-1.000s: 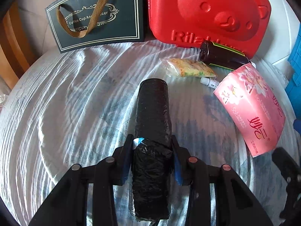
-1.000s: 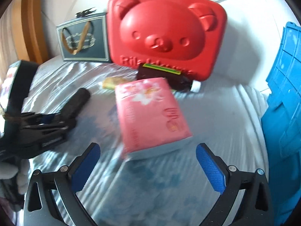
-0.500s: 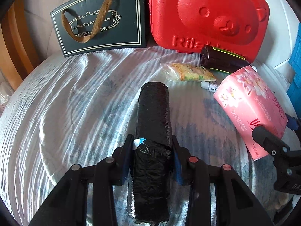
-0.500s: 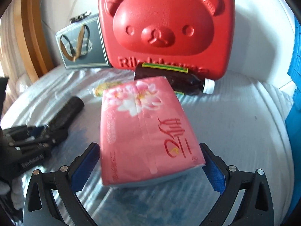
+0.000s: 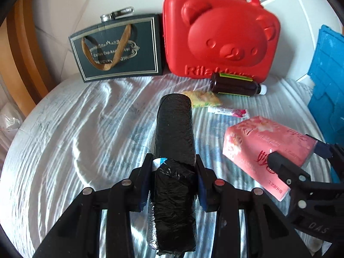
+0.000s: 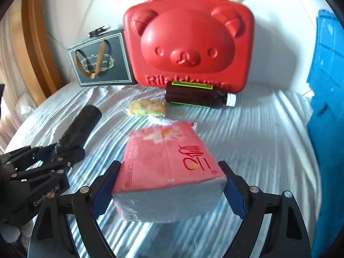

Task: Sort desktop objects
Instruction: 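Grasp the black umbrella with the left gripper while the right grasps the pink tissue pack, then carry the umbrella and tissue pack into the blue bin and open both grippers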

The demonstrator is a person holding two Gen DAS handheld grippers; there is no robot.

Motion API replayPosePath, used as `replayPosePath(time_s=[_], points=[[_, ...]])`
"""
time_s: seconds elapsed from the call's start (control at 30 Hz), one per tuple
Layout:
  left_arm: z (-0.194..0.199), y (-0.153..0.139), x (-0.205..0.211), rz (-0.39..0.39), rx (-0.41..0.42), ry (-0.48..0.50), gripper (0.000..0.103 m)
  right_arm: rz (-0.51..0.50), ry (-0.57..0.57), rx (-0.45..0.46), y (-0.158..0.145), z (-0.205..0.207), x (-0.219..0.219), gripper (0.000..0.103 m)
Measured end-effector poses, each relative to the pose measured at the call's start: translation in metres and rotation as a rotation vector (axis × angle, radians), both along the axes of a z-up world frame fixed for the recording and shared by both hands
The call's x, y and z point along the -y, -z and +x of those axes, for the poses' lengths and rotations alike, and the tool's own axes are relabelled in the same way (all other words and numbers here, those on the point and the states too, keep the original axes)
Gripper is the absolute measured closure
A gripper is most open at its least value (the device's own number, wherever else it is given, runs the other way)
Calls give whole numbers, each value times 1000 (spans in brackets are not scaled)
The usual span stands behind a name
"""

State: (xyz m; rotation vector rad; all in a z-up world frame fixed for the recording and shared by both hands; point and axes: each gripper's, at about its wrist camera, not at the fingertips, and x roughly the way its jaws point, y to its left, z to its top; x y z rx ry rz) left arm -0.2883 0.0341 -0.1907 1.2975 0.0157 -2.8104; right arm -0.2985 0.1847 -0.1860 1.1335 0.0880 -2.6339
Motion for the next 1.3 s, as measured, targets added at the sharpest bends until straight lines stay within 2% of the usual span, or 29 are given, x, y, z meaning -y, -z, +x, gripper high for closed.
replayPosePath(time_s=[0.2,0.5,0.77,0.97,1.3], points=[[43,-52,-4,-8,-104,17,68,-8,-12,-63,-45,41,5,16],[115,-138,-8,11,-280,19,68,-7,-23,-300,-150,123,6,16],[180,-192,-34,7,-405,62,68,-28,39,-480,-224,203,-26,16],[214,-225,-85,18,-503,116,68,-29,114,-593,-264,256,-78,16],[240,-270,-219,56,-581,273,68,26,347,-684,-305,322,-231,16]])
